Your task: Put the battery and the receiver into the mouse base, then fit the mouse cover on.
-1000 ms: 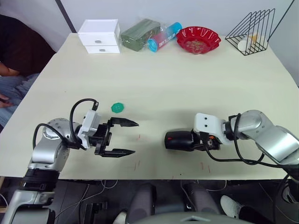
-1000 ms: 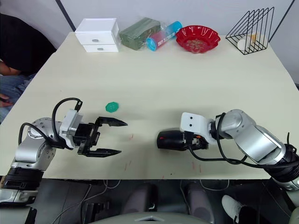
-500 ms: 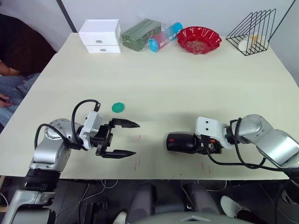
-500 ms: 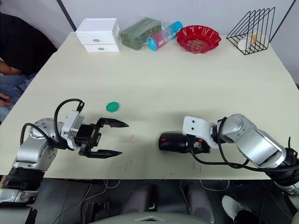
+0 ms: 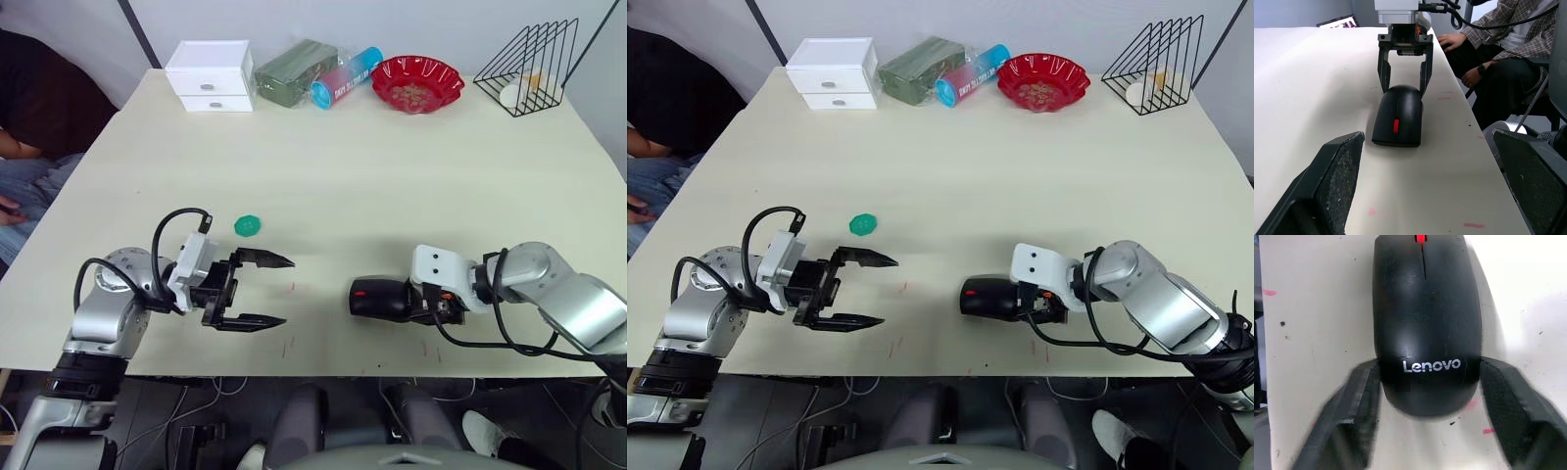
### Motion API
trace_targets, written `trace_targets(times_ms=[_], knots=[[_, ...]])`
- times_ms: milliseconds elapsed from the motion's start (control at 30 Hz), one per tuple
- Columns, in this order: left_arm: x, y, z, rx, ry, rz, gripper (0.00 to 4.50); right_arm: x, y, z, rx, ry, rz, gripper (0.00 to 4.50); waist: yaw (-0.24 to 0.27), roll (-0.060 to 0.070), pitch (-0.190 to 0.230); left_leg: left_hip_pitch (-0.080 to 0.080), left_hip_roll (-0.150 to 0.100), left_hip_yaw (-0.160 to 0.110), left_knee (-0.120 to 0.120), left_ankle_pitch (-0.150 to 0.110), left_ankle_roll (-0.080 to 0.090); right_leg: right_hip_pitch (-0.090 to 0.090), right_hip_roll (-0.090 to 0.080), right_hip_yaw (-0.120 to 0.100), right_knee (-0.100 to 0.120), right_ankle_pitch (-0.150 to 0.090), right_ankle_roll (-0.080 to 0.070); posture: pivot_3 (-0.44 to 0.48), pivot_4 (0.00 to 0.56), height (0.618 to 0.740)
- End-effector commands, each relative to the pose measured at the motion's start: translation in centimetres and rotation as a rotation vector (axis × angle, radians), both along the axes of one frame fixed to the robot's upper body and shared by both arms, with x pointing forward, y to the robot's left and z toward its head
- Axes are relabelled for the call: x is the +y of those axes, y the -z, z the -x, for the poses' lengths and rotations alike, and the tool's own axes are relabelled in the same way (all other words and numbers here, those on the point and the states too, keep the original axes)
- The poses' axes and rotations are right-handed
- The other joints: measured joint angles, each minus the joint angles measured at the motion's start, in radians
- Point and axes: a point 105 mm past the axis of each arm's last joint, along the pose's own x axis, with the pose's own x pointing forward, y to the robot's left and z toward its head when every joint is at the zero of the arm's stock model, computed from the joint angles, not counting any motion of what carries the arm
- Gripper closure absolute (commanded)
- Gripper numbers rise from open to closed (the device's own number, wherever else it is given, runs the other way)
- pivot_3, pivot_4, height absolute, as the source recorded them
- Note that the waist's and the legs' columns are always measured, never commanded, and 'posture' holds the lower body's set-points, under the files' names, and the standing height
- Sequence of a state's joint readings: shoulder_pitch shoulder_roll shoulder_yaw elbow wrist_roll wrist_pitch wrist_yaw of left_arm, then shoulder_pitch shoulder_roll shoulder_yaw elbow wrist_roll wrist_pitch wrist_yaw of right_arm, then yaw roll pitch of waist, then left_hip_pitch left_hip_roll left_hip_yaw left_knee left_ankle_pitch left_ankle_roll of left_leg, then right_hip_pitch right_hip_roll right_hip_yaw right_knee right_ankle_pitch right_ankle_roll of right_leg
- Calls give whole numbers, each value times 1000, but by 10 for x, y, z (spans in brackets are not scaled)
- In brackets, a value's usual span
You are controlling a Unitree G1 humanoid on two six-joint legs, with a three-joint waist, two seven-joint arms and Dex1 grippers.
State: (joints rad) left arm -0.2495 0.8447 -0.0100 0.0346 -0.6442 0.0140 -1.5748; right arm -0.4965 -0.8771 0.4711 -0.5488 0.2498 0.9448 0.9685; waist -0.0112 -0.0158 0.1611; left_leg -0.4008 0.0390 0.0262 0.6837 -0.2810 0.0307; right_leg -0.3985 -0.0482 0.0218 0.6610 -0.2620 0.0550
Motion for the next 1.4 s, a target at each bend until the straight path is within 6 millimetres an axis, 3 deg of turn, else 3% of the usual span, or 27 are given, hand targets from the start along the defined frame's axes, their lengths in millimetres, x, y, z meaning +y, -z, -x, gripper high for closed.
trace_targets(times_ms=[33, 533, 800, 867, 1000, 1400], knots=[[2, -6, 4, -22, 41, -8, 0, 2, -5, 0, -26, -14, -11, 39, 0, 0, 0, 0, 0, 0, 0, 0, 0, 0, 0, 0, 0, 0, 0, 0, 150, 740], [4, -6, 2, -25, 42, -13, 0, 4, -15, 2, -52, -21, -57, 39, 0, 0, 0, 0, 0, 0, 0, 0, 0, 0, 0, 0, 0, 0, 0, 0, 150, 740], [4, -6, 3, -25, 45, -14, 0, 31, -48, 2, -132, -66, -289, 39, -2, 0, 0, 0, 0, 0, 0, 0, 0, 0, 0, 0, 0, 0, 0, 0, 150, 740], [4, -6, 3, -26, 47, -13, 0, 35, -47, 2, -132, -71, -301, 550, -1, 0, 0, 0, 0, 0, 0, 0, 0, 0, 0, 0, 0, 0, 0, 0, 150, 740], [4, -6, 2, -26, 47, -13, 0, 41, -42, 1, -131, -68, -292, 2191, 1, 0, 0, -1, 0, 0, 0, 0, 0, 0, 0, 0, 0, 0, 0, 0, 150, 740], [4, -6, 2, -24, 49, -15, 0, 63, -30, -4, -104, -44, -268, 2191, -1, 0, 1, -1, 0, 0, 0, 0, 0, -1, 0, 0, 0, 0, 0, 0, 150, 740]])
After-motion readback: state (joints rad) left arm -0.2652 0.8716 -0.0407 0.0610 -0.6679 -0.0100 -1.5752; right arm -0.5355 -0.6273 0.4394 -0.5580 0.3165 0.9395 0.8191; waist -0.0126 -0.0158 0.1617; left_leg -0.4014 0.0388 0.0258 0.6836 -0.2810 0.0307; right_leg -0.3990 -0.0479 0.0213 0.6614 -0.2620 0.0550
